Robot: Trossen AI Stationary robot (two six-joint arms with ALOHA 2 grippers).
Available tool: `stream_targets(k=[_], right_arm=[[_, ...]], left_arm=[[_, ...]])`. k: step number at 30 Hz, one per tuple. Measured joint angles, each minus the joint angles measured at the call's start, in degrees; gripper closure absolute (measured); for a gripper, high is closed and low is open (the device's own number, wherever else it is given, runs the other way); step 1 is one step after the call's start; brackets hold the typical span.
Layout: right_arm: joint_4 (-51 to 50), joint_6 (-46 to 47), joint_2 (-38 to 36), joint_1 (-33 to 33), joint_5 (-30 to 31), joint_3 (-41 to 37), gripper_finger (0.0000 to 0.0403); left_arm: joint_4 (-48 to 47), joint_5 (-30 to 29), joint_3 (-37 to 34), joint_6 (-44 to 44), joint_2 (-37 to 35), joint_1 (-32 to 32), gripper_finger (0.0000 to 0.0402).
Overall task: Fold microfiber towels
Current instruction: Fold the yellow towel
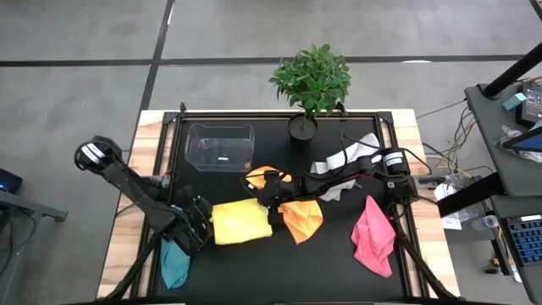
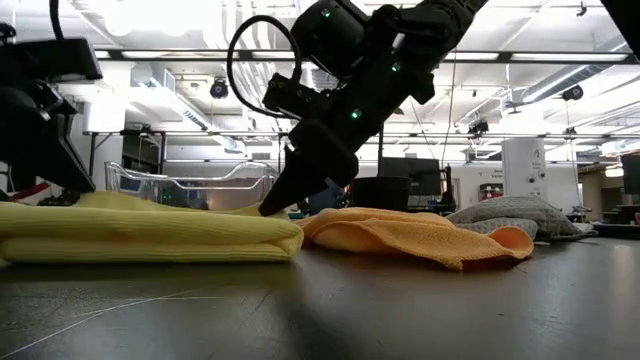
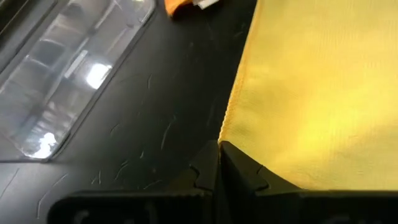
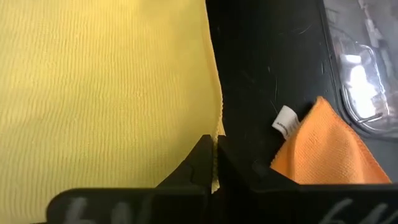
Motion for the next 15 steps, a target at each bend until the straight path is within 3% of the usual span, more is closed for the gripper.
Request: stream_targets(k=[8, 15], right_arm=[[0.0, 0.6, 0.0, 0.0, 0.0, 0.0, 0.0394], [-1.2, 2.7, -0.1, 0.0, -0.2, 0.0, 0.035]], left_arm=[[1.0, -1.1, -0.4, 0.9, 3.8, 2.8, 0.0395], [-1.0, 1.6, -0.3, 1.8, 2.9, 2.9, 0.0314]])
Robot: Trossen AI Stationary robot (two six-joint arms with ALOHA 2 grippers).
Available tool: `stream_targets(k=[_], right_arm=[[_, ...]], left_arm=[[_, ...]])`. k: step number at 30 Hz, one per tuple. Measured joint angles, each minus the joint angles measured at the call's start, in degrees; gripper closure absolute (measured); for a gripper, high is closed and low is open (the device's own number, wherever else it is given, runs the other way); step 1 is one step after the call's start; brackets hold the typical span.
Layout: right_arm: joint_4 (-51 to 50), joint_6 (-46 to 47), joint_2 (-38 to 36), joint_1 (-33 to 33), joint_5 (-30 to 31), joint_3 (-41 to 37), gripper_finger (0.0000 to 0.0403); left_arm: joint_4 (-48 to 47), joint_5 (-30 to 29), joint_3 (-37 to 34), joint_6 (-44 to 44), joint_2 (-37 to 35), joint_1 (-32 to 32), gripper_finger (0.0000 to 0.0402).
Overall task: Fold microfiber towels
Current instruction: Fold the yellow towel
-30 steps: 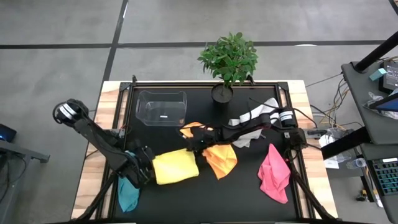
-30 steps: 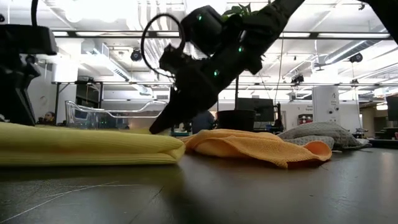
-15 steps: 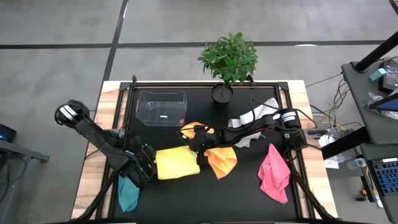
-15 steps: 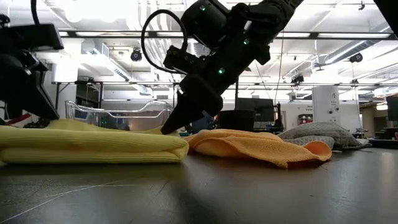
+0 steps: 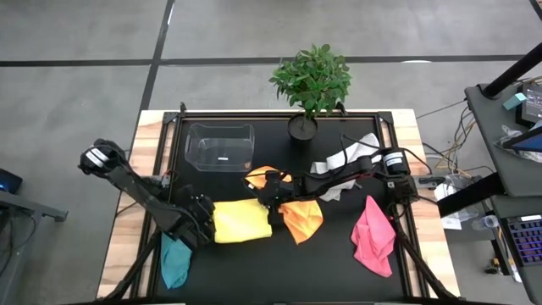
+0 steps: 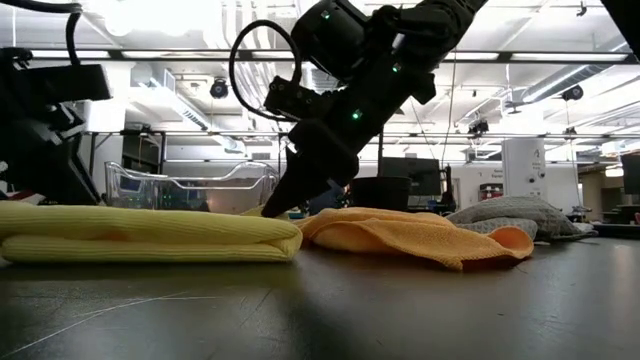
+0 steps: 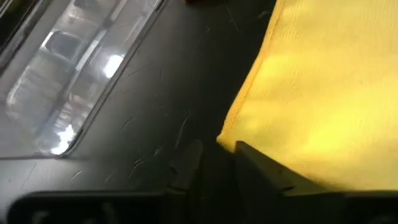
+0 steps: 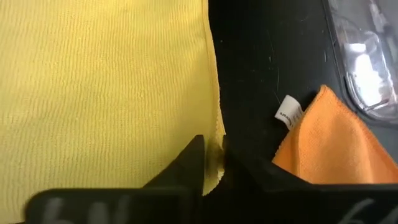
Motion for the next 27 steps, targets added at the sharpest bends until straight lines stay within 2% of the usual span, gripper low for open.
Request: stream_targets(k=[3, 6, 9, 12, 17, 23, 25, 27], right_arm=[[-0.9, 1.1, -0.7, -0.3, 0.0, 0.0, 0.0316], [-2.1, 1.2, -2.2, -0.4, 0.0, 0.0, 0.0286], [-2.0, 1.2, -3.6, -0.4, 0.0, 0.0, 0.0265], [-1.7, 1.1, -3.9, -0.4, 0.0, 0.0, 0.0252], [-1.6, 1.2, -3.8, -0.4, 0.0, 0.0, 0.0246], [-1.6, 1.3, -3.6, -0.4, 0.0, -0.1, 0.0252], [-1.6, 1.3, -3.6, -0.4, 0.0, -0.1, 0.0254], [-1.6, 1.3, -3.6, -0.4, 0.0, -0.1, 0.0257]], left_arm=[[-5.2, 3.7, 1.6, 0.4, -1.6, 0.0, 0.0275], [-8.3, 10.1, 3.3, 3.6, -4.1, 0.0, 0.0249], [-6.4, 14.9, 4.0, 5.2, -6.6, -0.1, 0.0241], [0.4, 18.7, 3.4, 8.2, -7.8, -0.2, 0.0247], [11.0, 18.9, 1.5, 15.3, -6.6, -0.1, 0.0296], [13.4, 18.4, -1.7, 14.8, -3.3, 0.0, 0.0378], [13.5, 14.2, -2.0, 14.8, -2.5, 0.0, 0.0395], [12.9, 6.8, -2.0, 14.6, -1.8, 0.2, 0.0395]])
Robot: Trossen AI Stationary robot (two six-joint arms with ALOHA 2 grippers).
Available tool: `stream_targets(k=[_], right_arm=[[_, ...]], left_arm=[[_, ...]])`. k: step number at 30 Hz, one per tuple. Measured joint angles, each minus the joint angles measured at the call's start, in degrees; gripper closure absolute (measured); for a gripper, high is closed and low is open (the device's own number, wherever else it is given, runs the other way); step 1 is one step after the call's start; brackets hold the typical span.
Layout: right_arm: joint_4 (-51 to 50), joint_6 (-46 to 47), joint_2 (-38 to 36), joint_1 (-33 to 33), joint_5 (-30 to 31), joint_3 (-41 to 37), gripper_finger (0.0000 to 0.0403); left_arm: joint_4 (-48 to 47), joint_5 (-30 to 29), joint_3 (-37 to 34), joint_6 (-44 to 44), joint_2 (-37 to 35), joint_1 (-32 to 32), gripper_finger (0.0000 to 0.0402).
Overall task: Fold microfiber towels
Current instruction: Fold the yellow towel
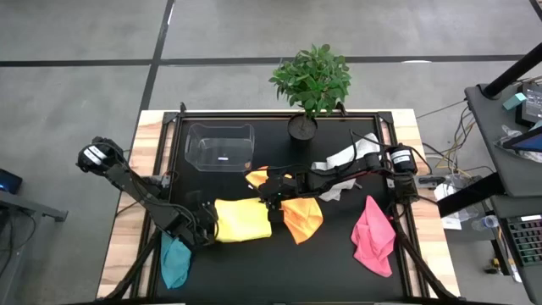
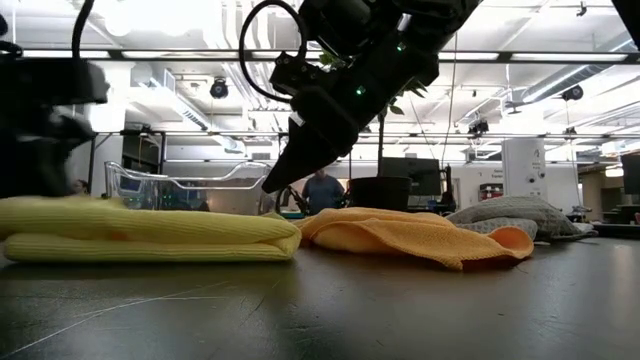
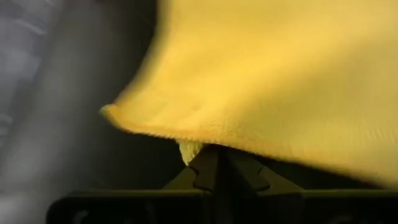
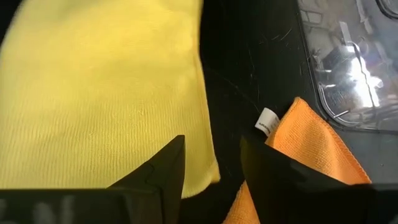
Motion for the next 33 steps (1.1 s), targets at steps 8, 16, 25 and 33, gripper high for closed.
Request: stream_targets(k=[8, 16, 25, 33], right_arm=[[-0.1, 0.6, 0.0, 0.0, -0.1, -0.2, 0.0255], [0.2, 0.3, 0.1, 0.0, -0.7, -0.2, 0.0261], [4.2, 0.3, 0.1, 0.2, -4.0, -0.2, 0.0311], [10.2, 0.4, 0.1, 0.3, -4.0, -1.6, 0.0375]], left_arm=[[-1.5, -6.9, 0.1, 0.4, 0.5, 1.1, 0.0392], [-4.4, 6.9, 0.5, 0.1, -1.8, 1.1, 0.0392], [-5.9, 9.6, 2.6, 0.2, -3.4, 1.1, 0.0392], [-7.4, -2.5, 5.1, 2.6, -6.5, 1.2, 0.0392]])
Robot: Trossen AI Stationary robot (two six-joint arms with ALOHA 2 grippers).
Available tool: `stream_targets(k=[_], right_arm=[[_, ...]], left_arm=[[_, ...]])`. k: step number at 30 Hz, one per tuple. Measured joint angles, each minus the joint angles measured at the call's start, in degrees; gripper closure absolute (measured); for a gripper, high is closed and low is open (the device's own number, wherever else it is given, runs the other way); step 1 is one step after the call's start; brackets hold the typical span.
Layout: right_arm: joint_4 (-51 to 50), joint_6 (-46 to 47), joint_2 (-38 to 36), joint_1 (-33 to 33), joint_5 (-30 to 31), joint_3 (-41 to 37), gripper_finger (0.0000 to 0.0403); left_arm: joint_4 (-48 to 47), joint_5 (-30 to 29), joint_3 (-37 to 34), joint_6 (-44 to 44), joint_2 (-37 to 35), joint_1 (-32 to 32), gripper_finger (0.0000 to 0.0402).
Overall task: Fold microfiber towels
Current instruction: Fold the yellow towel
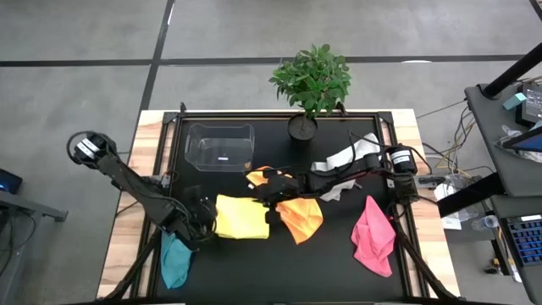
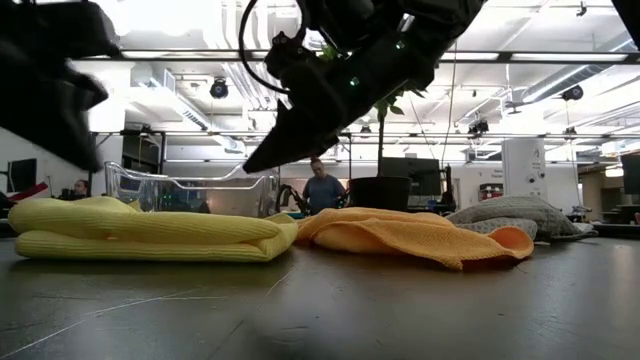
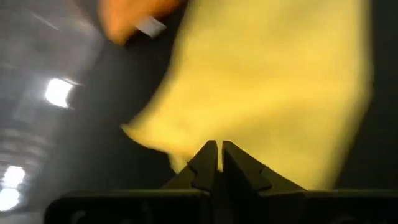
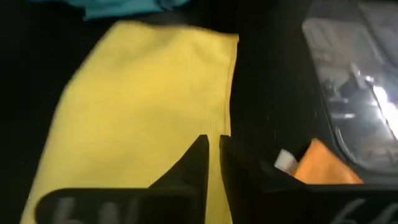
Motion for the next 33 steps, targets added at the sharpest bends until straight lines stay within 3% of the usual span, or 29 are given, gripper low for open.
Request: stream_targets(k=[3, 9, 14, 18, 25, 29, 33], right_arm=[[4.8, 0.2, 0.0, 0.3, -1.0, -1.4, 0.0391], [11.6, 2.7, 2.5, 0.5, -5.0, -3.5, 0.0394], [11.3, 4.5, 7.3, 0.3, -5.2, -3.5, 0.0394], [8.6, 5.8, 8.2, -0.3, -1.6, -3.6, 0.0394], [5.8, 5.3, 6.5, -0.7, -1.0, -3.6, 0.0394], [4.8, 4.7, 4.5, -0.7, -1.0, -3.5, 0.0394], [2.6, 4.7, 2.4, -0.6, -1.0, -3.4, 0.0394]], left_arm=[[4.2, -4.9, -2.4, -1.0, 0.8, 0.3, 0.0392], [17.2, -2.5, -8.1, -1.2, 5.2, 0.4, 0.0392], [17.0, 4.0, -8.4, -3.0, 7.9, 0.5, 0.0392], [17.2, 8.5, -8.0, -2.7, 8.6, 0.5, 0.0392], [13.1, 12.5, -7.0, -0.7, 5.7, 0.5, 0.0392], [7.7, 12.5, -5.6, -0.7, 2.2, 0.4, 0.0392], [7.9, 12.2, -5.5, -0.7, -1.4, 0.4, 0.0392]])
